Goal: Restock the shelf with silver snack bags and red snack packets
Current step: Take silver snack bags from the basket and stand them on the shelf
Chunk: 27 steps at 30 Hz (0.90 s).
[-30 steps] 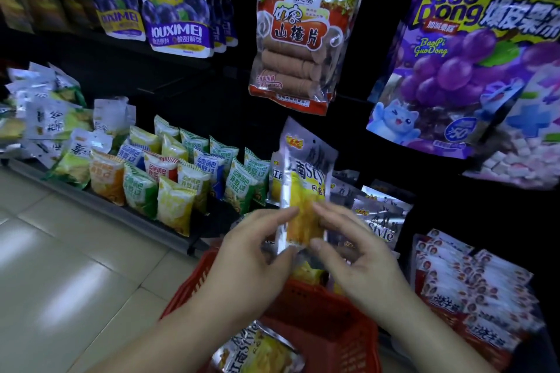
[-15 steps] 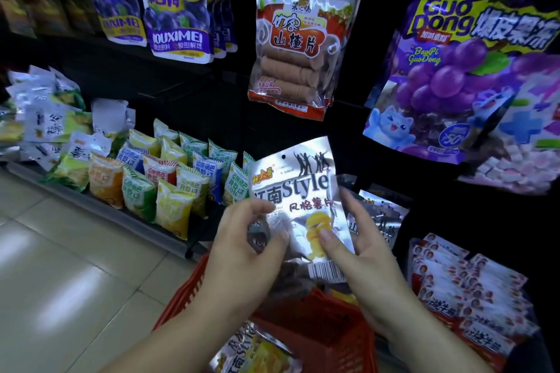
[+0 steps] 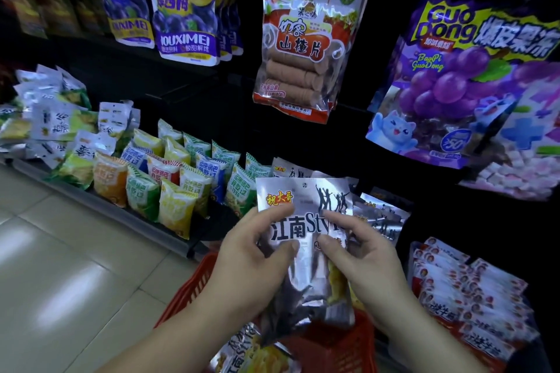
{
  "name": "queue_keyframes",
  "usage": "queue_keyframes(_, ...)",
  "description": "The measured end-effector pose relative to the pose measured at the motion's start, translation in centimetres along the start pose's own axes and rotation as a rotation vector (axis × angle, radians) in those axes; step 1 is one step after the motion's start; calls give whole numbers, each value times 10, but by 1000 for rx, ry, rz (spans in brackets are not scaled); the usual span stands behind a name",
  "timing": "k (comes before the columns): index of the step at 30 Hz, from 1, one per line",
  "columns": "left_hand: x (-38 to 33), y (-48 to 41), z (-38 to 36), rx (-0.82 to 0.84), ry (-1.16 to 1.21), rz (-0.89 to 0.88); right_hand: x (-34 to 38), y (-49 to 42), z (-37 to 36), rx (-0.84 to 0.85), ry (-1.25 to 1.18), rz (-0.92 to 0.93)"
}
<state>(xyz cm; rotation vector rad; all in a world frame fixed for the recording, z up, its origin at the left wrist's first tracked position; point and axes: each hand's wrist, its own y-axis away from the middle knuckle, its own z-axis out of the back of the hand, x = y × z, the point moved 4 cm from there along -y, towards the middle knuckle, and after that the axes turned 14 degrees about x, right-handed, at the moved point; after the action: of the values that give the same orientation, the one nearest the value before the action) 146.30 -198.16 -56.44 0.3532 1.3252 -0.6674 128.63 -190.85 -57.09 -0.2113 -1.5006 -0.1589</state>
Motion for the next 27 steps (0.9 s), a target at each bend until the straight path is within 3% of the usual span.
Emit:
queue_keyframes(3, 2, -2, 2, -58, -41, -2, -1, 2, -5, 88, 6, -32)
queue_keyframes(6, 2, -4, 3, -71, -36, -40, -3, -2, -3, 13, 57, -24)
queue_keyframes(12, 23, 0, -16, 277, 236, 177, -6, -5, 13, -192, 2, -21)
queue_keyframes(19, 11, -3, 1, 20, 222, 105, 0, -1, 18, 286, -64, -120)
queue_keyframes(23, 7, 1, -6, 190, 307, 99, -5, -2, 19, 170, -11, -77)
queue_keyframes(27, 11, 0, -2, 194, 60, 90, -13, -3, 18, 149, 64, -80)
